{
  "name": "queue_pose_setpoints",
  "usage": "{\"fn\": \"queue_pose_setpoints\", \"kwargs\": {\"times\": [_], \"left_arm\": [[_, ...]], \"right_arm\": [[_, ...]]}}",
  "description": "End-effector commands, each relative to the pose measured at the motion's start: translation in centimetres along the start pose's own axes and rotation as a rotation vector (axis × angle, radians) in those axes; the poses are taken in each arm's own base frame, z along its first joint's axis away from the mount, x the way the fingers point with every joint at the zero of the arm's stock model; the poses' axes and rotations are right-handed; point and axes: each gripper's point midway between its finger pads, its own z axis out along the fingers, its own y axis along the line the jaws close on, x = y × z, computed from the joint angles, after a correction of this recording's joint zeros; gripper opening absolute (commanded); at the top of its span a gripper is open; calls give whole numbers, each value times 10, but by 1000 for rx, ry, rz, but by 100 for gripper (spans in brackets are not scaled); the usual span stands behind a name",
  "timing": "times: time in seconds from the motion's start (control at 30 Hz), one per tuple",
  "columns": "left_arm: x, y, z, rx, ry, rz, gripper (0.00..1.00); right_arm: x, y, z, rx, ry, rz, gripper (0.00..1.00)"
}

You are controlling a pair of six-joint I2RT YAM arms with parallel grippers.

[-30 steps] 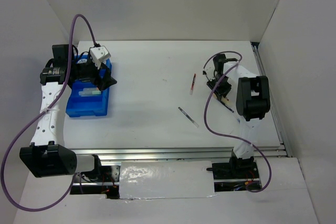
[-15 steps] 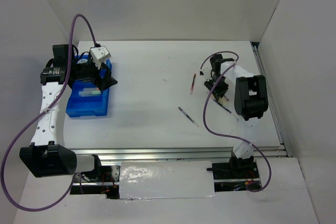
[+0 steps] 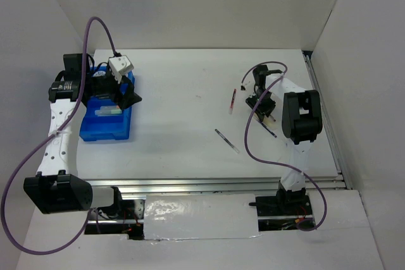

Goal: Sort the stationery into containers
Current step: Pick up the stationery from the center of the board.

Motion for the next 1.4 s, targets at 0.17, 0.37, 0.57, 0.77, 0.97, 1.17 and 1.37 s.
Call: {"fn": "queue_pose_setpoints", "kwargs": {"times": [0.17, 0.37, 0.57, 0.77, 0.97, 1.17, 1.37], "left_arm": [[-17, -4, -1, 25, -61, 11, 94], [-21, 1, -3, -12, -73, 15, 94], [-43, 33, -17, -197, -181, -175, 94], [-66, 30, -18, -180, -321, -331, 96], [-75, -8, 25, -112, -326, -371, 92], [-67, -33, 65, -99, -271, -483, 90], [-55, -45, 92, -139, -175, -480, 87]], "right_arm": [[-11, 1, -2, 2, -27, -13, 28], [-20, 1, -26, 14, -71, -10, 17], [-51, 2, -84, 33, -238, 17, 7], [-103, 24, -154, -39, -500, 104, 0], [-152, 95, -216, -368, -735, 181, 0], [-183, 149, -254, -621, -828, 305, 0], [-195, 191, -265, -713, -856, 419, 0]]}}
